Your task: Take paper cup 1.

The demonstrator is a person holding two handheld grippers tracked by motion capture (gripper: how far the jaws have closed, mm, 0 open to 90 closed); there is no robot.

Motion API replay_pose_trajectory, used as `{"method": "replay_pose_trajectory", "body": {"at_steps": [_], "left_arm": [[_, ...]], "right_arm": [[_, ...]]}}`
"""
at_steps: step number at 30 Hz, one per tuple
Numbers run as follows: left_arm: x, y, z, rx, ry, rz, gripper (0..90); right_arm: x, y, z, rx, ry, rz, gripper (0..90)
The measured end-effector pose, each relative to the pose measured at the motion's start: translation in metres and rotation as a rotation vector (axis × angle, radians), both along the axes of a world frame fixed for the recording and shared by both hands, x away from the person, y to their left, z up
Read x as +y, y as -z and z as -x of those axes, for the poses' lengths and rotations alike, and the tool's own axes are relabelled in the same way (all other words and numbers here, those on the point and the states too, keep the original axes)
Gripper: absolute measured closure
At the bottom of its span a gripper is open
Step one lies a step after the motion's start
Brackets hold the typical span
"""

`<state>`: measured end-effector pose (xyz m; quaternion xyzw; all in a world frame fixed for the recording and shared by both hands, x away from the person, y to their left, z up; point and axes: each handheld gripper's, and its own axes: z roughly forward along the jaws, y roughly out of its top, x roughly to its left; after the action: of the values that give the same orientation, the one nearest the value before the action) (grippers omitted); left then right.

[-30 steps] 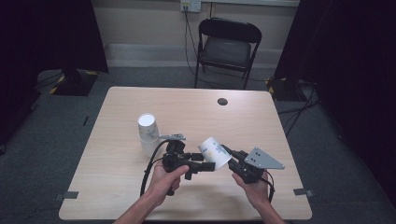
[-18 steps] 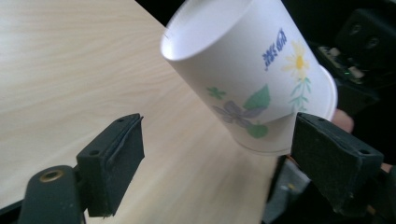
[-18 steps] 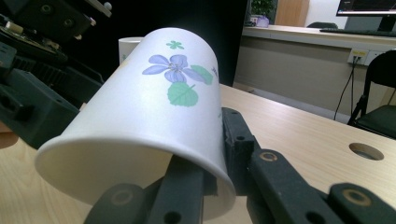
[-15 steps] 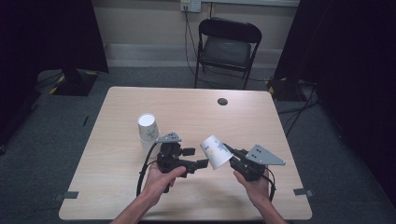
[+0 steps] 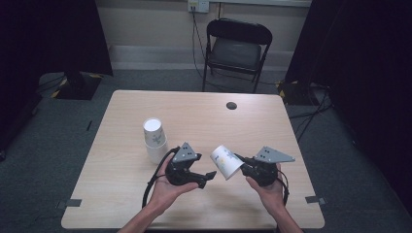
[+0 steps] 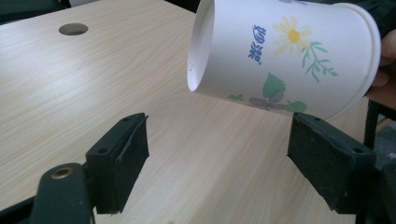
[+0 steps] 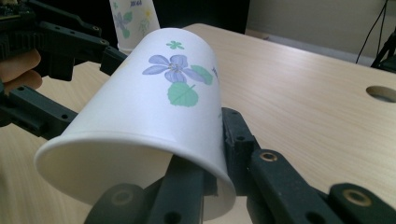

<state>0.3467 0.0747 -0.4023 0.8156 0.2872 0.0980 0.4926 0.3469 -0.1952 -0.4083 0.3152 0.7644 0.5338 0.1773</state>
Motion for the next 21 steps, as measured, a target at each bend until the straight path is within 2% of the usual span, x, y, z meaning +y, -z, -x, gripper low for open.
{"method": "replay_pose_trajectory", "body": {"at_steps": [1,4,8,9,16,20,21], "left_arm": [[0.000,0.000,0.001,-0.019,0.005,-0.016,20.5],[0.000,0.000,0.002,-0.043,0.012,-0.034,20.5],[-0.003,0.002,0.004,-0.057,0.028,-0.051,25.8],[-0.003,0.002,0.005,-0.086,0.034,-0.074,24.9],[-0.005,0.005,0.007,-0.099,0.049,-0.097,22.5],[-0.006,0.006,0.007,-0.071,0.051,-0.119,21.1],[-0.006,0.006,0.007,-0.071,0.073,-0.129,21.1]], "right_arm": [[-0.001,0.000,-0.001,0.024,-0.003,0.005,86.0],[-0.002,0.000,-0.003,0.051,-0.010,0.004,86.0],[-0.003,0.001,-0.006,0.107,-0.036,0.016,86.0],[-0.003,0.001,-0.007,0.125,-0.044,0.028,86.1],[-0.002,0.003,-0.010,0.188,-0.065,0.065,86.1],[0.000,0.005,-0.012,0.244,-0.102,0.093,86.1],[0.001,0.006,-0.012,0.256,-0.110,0.100,86.1]]}}
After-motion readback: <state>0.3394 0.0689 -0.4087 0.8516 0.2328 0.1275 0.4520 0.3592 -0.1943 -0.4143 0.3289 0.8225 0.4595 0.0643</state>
